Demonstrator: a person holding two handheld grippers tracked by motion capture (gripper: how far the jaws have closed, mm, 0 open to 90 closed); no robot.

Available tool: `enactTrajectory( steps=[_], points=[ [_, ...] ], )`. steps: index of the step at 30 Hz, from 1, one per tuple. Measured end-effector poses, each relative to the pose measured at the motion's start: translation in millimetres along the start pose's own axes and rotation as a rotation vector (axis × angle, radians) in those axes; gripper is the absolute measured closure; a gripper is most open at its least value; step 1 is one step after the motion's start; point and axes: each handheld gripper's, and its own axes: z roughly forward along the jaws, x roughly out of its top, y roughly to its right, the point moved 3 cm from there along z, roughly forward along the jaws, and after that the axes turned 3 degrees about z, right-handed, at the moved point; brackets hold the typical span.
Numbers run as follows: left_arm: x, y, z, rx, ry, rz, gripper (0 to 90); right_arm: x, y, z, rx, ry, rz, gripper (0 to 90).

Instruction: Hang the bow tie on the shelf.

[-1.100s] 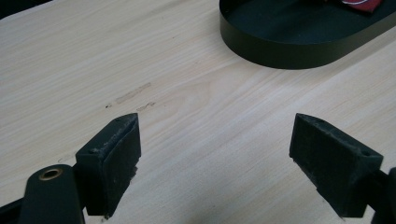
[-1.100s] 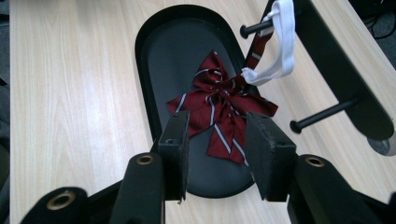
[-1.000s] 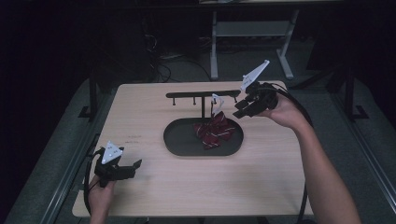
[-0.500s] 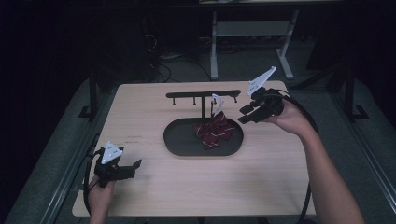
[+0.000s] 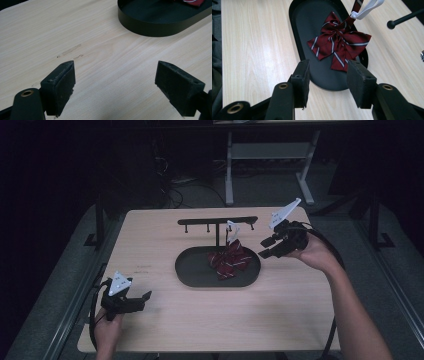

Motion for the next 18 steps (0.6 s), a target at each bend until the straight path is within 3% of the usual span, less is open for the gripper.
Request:
enactTrajectory(
  steps=[18],
  points=[
    [-0.3,-0.3,-0.3,0.002,0.004,-0.005,16.2,-24.9,-3.5,4.3,0.004,-0.007,0.020,52.0]
  ],
)
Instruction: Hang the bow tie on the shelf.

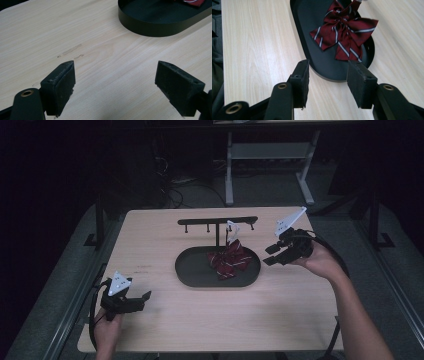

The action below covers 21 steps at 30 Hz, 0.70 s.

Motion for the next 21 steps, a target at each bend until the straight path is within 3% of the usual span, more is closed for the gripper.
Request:
enactTrajectory(
  steps=[21],
  points=[
    [-0.2,-0.1,-0.3,0.002,-0.001,0.001,16.3,-26.1,-5.0,9.5,-0.005,-0.008,0.028,48.3]
  ],
)
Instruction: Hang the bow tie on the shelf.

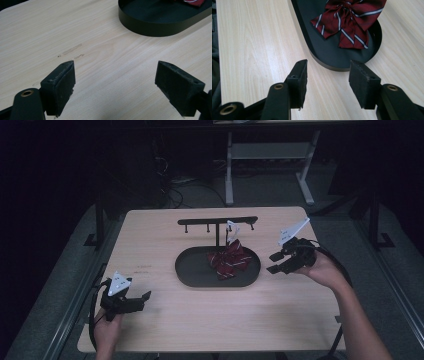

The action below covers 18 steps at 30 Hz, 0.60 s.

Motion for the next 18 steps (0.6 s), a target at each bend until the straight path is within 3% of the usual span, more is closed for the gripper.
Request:
enactTrajectory(
  steps=[18],
  points=[
    [-0.2,0.7,0.5,-0.001,0.001,-0.001,16.3,-26.4,-4.2,7.8,0.011,-0.005,0.038,47.1]
  ],
)
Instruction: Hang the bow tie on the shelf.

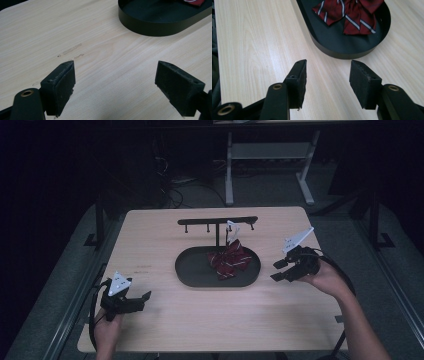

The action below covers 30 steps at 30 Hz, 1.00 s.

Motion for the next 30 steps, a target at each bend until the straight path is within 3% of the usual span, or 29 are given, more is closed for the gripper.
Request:
enactTrajectory(
  steps=[4,25,30],
  points=[
    [0.2,0.4,-0.2,-0.002,-0.003,0.003,16.3,-7.1,0.3,3.4,0.001,-0.022,0.010,46.3],
    [0.8,2.3,-0.1,-0.010,-0.005,0.015,16.3,-37.3,-8.0,14.5,0.014,-0.008,0.042,45.6],
    [1.1,3.2,-0.1,-0.011,-0.003,0.017,16.3,-44.8,-12.1,15.7,0.024,-0.010,0.073,45.1]
  ],
)
